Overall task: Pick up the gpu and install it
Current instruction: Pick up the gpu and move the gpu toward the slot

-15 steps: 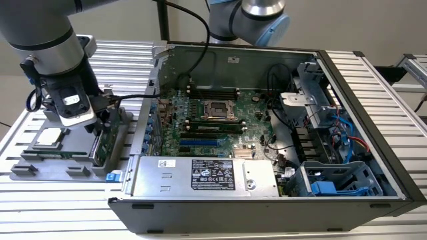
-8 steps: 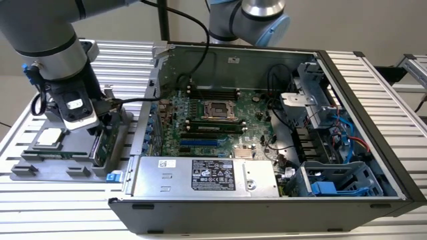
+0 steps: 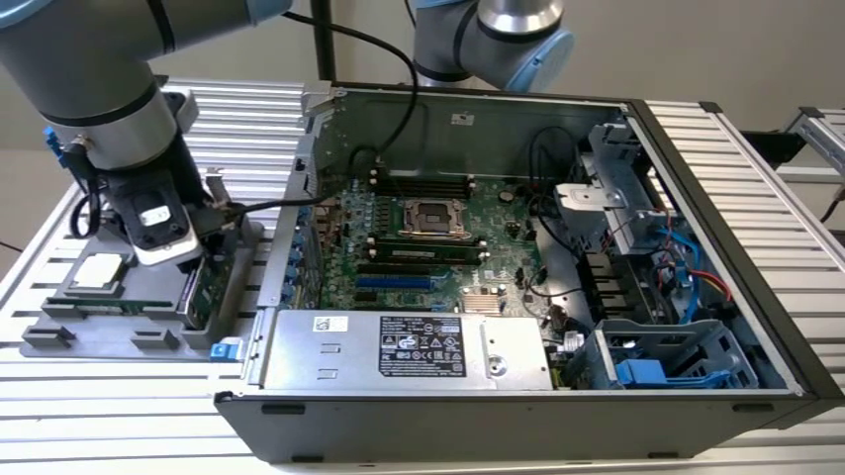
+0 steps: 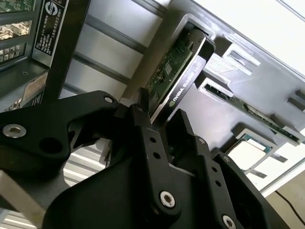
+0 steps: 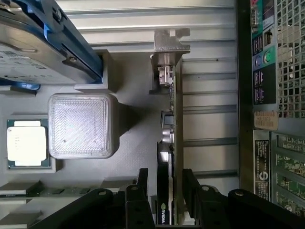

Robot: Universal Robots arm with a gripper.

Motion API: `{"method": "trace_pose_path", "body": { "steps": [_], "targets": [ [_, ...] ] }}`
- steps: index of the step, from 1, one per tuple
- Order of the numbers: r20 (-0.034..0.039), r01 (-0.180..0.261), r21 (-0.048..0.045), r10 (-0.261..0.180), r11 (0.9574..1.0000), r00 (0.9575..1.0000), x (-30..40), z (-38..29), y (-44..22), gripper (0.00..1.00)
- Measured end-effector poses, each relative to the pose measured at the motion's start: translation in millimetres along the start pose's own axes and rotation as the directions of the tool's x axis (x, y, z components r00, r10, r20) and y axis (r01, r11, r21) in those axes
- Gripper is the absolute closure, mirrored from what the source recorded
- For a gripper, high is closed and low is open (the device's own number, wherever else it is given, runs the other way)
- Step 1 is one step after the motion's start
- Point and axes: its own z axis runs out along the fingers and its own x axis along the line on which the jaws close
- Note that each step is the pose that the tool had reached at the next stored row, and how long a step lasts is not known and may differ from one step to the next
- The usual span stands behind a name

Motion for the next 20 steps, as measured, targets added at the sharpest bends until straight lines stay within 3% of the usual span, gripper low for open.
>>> {"method": "trace_pose_path", "body": {
  "steps": [13,14,20],
  "targets": [
    [-0.0001,0.003,-0.0001,-0.003,1.0000,1.0000,0.0,2.0,-0.1,0.00],
    [-0.0001,0.003,-0.0001,-0.003,1.0000,1.0000,0.0,2.0,-0.1,1.00],
    [-0.0002,0.003,-0.0001,-0.003,1.0000,1.0000,0.0,2.2,-0.1,1.00]
  ]
}}
